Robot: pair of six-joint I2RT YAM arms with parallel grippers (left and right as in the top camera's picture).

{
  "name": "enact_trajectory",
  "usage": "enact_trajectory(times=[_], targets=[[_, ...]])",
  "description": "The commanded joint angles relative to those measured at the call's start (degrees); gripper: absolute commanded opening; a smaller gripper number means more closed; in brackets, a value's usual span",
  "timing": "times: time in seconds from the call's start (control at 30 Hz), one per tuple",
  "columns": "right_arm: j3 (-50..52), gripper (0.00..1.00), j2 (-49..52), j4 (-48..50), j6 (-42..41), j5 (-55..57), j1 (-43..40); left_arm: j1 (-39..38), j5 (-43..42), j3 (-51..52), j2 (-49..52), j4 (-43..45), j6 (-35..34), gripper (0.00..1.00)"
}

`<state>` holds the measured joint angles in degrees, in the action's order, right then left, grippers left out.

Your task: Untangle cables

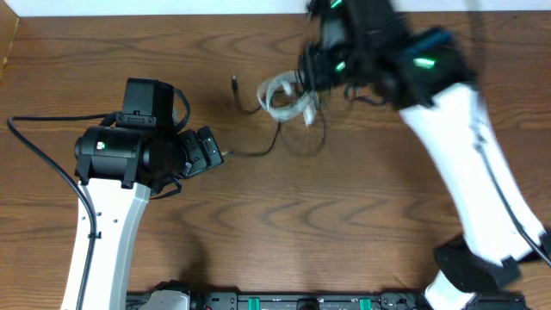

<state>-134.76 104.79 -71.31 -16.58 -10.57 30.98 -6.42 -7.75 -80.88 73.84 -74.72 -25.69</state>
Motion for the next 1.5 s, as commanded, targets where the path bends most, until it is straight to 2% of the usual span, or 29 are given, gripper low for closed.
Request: enact_trajectory(times=[0.0, 0.13, 0.27, 0.33, 0.4, 0.43, 0.5, 0.67, 0.73, 0.77, 0.8, 0.9, 0.97, 1.07, 1.2, 1.3, 1.37, 1.47], targets=[[-10.91, 0.01, -4.74, 0.33, -0.5, -0.09, -0.13, 0.31, -0.39, -0.35, -0.02, -0.26, -0.31, 0.98], [-12.81, 0.01, -6.05, -0.87, -0.46, 3.15, -0.13, 0.28, -0.39, -0.35, 0.0, -0.26, -0.31, 0.98], [-10.32, 0.02, -4.74, -5.18, -1.09, 9.29, -0.13, 0.31, -0.39, -0.35, -0.02, -0.26, -0.31, 0.98], [-7.87, 0.02, -3.82, -7.72, -9.66, 14.64, -0.13, 0.31, -0.39, -0.35, -0.02, -0.26, -0.31, 0.98], [-4.55, 0.02, -2.95, -9.4, -24.06, 17.97, -0.13, 0.31, -0.39, -0.35, -0.02, -0.26, -0.31, 0.98], [-3.63, 0.02, -2.78, -8.92, -26.82, 16.46, -0.13, 0.31, -0.39, -0.35, -0.02, -0.26, -0.31, 0.98], [-2.21, 0.01, -2.75, -5.42, -26.99, 8.35, -0.15, 0.28, -0.39, -0.35, -0.02, -0.24, -0.31, 0.98], [-2.16, 0.01, -2.89, 10.88, -9.55, -26.01, -0.24, 0.28, -0.39, -0.35, -0.02, -0.26, -0.31, 0.98], [-2.16, 0.01, -2.89, 13.62, -4.35, -29.18, -0.24, 0.31, -0.39, -0.35, 0.0, -0.26, -0.31, 0.98], [-2.16, 0.02, -2.89, 13.35, -2.62, -26.16, -0.2, 0.31, -0.42, -0.35, -0.02, -0.26, -0.31, 0.98], [-2.08, 0.02, -2.86, 10.75, -2.97, -14.75, -0.17, 0.31, -0.39, -0.35, -0.02, -0.26, -0.31, 0.98], [-0.76, 0.01, -2.64, 1.99, -14.34, 17.07, 0.17, 0.31, -0.39, -0.35, -0.02, -0.26, -0.31, 0.98], [0.83, 0.01, -2.45, -2.67, -21.31, 27.26, 0.35, 0.31, -0.42, -0.35, -0.02, -0.26, -0.31, 0.98], [2.99, 0.01, -2.43, -2.93, -18.8, 21.35, 0.35, 0.31, -0.39, -0.35, -0.02, -0.26, -0.31, 0.98], [2.73, 0.01, -2.86, 1.2, -4.66, -0.63, 0.17, 0.31, -0.39, -0.35, -0.02, -0.26, -0.31, 0.98], [2.73, 0.01, -3.21, 4.83, 1.22, -12.09, 0.26, 0.31, -0.42, -0.35, -0.02, -0.26, -0.31, 0.98], [2.78, 0.02, -3.19, 5.53, 1.09, -8.44, 0.37, 0.31, -0.39, -0.35, -0.02, -0.26, -0.31, 0.98], [3.02, 0.02, -2.93, 2.14, -8.79, 13.18, 0.44, 0.28, -0.39, -0.35, 0.0, -0.26, -0.31, 0.98]])
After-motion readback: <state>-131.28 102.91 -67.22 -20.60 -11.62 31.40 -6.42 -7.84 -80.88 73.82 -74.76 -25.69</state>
